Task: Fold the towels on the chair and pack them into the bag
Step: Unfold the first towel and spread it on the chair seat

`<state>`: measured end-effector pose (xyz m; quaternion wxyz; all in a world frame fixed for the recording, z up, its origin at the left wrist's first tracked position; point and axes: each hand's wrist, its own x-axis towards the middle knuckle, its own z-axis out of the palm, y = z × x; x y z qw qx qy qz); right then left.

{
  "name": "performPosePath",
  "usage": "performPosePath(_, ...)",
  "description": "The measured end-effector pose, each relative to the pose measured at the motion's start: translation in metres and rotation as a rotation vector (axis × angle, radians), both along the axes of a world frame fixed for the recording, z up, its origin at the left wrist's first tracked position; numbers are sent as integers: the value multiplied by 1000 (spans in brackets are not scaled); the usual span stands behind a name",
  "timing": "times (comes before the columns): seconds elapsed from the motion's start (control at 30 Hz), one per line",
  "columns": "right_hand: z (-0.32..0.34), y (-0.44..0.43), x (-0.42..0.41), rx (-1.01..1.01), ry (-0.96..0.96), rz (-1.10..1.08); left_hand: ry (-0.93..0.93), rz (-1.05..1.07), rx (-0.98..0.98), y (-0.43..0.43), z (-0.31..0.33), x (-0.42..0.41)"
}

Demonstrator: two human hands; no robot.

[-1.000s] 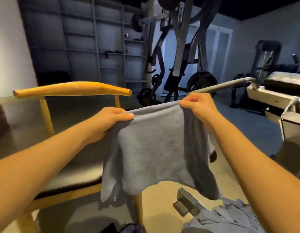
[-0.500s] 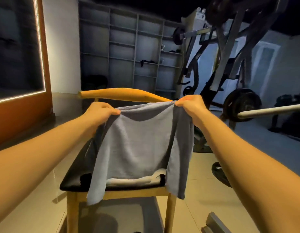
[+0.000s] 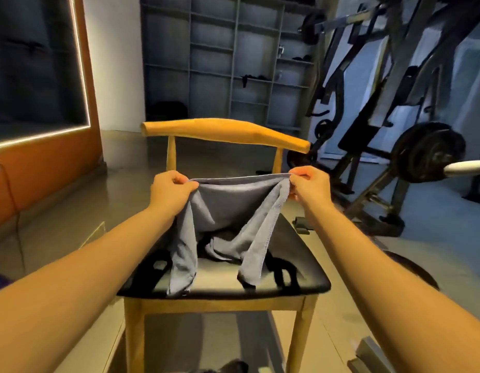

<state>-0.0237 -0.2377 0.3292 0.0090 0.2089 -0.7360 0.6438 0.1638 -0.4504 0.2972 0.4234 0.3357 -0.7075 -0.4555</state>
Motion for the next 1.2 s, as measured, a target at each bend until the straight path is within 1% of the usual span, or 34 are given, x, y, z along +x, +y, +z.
performPosePath(0.07,-28,-6,-5,19,-113,97,-5,28,241,-14,-24,-7)
performPosePath(0.1,-42,-9,-6,78,-142,147,-11,31,360,-21,-33,-10)
performPosePath(0.13,-54,-9,-6,182,-125,175,-38,1,441,-27,-42,-13)
performPosePath(0.17,-63,-7,-6,318,-75,186,-76,-45,472,-31,-49,-13)
performPosePath(0.2,-71,-4,-3,464,-16,191,-115,-86,453,-31,-54,-12)
performPosePath(0.27,-84,5,5,677,52,204,-179,-129,315,-30,-61,-3)
performPosePath(0.33,-97,17,13,799,-3,247,-268,-109,119,-26,-61,12)
performPosePath(0.4,-107,24,19,929,-30,282,-426,-66,-23,-28,-59,27)
performPosePath(0.47,-114,22,24,1035,-9,319,-615,-79,-54,-33,-57,41)
performPosePath(0.53,-113,18,31,1066,9,366,-850,-162,-27,-37,-57,49)
performPosePath(0.57,-112,15,33,1062,12,401,-938,-215,-1,-36,-59,52)
performPosePath(0.6,-112,14,36,1056,8,438,-983,-263,23,-36,-60,53)
performPosePath(0.63,-112,12,37,1051,0,469,-980,-292,36,-35,-59,53)
performPosePath(0.73,-109,17,30,994,-84,487,-857,-233,60,-38,-48,53)
performPosePath(0.83,-96,29,6,784,-265,410,-682,-119,202,-45,-39,46)
performPosePath(0.87,-91,33,-3,706,-308,361,-599,-84,258,-45,-38,42)
performPosePath(0.93,-83,36,-16,565,-367,229,-372,-49,363,-37,-39,33)
performPosePath(1.0,-76,34,-26,401,-382,91,-140,-60,369,-30,-43,21)
performPosePath(1.03,-72,30,-31,332,-348,38,-60,-66,338,-28,-44,15)
performPosePath(1.07,-67,26,-35,308,-259,-7,3,-64,301,-27,-44,10)
performPosePath(1.13,-51,18,-43,408,97,-96,141,-50,194,-24,-38,1)
performPosePath(1.17,-39,13,-45,428,283,-135,214,-33,99,-22,-31,-2)
performPosePath(1.2,-25,10,-43,396,443,-154,283,-4,-12,-17,-22,-4)
